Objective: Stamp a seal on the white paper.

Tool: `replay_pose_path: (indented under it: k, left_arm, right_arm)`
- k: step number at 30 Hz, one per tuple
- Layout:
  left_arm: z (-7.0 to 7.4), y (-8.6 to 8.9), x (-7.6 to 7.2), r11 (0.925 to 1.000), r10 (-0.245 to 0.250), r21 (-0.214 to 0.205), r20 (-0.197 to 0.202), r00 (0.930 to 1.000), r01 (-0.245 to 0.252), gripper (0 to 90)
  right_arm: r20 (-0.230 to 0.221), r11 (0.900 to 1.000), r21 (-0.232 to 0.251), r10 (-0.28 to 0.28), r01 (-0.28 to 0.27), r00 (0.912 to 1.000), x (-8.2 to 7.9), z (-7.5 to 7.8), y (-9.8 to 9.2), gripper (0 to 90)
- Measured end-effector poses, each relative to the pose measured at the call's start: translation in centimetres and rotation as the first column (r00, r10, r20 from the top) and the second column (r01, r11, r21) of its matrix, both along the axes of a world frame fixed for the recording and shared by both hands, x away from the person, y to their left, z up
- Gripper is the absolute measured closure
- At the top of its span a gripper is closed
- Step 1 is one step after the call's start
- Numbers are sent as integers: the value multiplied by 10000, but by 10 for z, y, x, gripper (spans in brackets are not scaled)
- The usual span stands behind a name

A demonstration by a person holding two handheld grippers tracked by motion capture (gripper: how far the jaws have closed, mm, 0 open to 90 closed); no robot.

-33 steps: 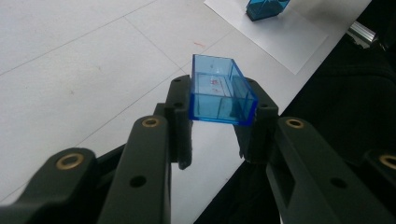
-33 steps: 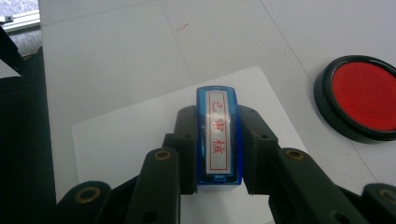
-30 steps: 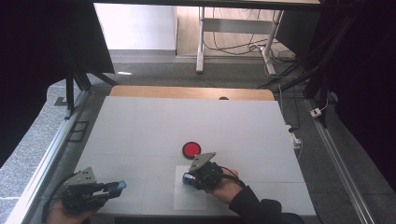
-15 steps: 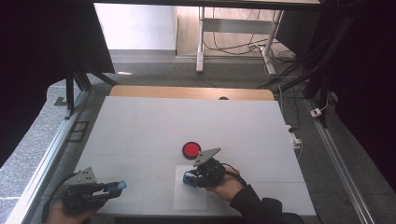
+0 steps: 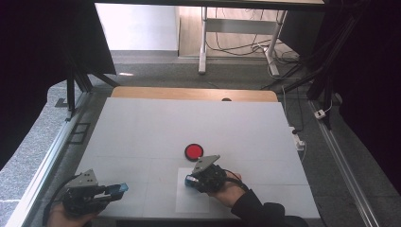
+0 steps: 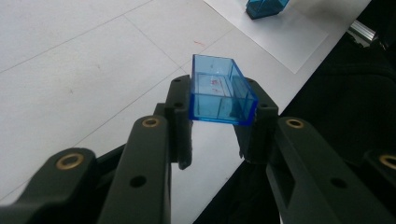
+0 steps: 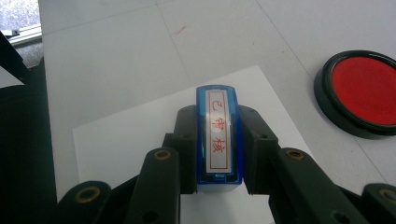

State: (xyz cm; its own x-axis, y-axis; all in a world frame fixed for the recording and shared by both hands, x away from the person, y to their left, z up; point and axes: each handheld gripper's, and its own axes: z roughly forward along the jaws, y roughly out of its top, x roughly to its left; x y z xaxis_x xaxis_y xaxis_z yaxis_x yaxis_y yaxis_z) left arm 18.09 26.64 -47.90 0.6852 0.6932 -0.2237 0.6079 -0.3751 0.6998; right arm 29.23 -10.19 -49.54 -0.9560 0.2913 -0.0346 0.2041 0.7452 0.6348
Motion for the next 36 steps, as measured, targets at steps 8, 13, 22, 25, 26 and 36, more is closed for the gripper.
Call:
replay_pose_path:
  k: [8,13,22,25,26,36]
  left_arm:
    - [0,0,0,10000,-5,-8,-18,10000,5,685]
    - [0,0,0,10000,-4,-4,-33,10000,4,685]
    - [0,-1,1,10000,-53,64,-58,10000,53,685]
    - [0,-1,1,10000,-57,63,-68,10000,57,685]
    - [0,-1,1,10000,-49,68,-71,10000,49,685]
    - [0,0,1,9999,102,-16,-114,9999,-102,684]
  right_arm:
    - [-530,9993,348,-86,105,9986,7,-2,-4,714]
    - [-524,9993,348,-84,102,9986,7,-2,-4,714]
    - [-359,10000,24,85,-85,9993,5,1,-1,711]
    - [-299,9999,-46,102,-103,9995,5,1,0,711]
    - [-297,9999,-56,109,-110,9995,5,2,0,711]
    - [-150,9996,110,256,-254,9996,3,7,1,712]
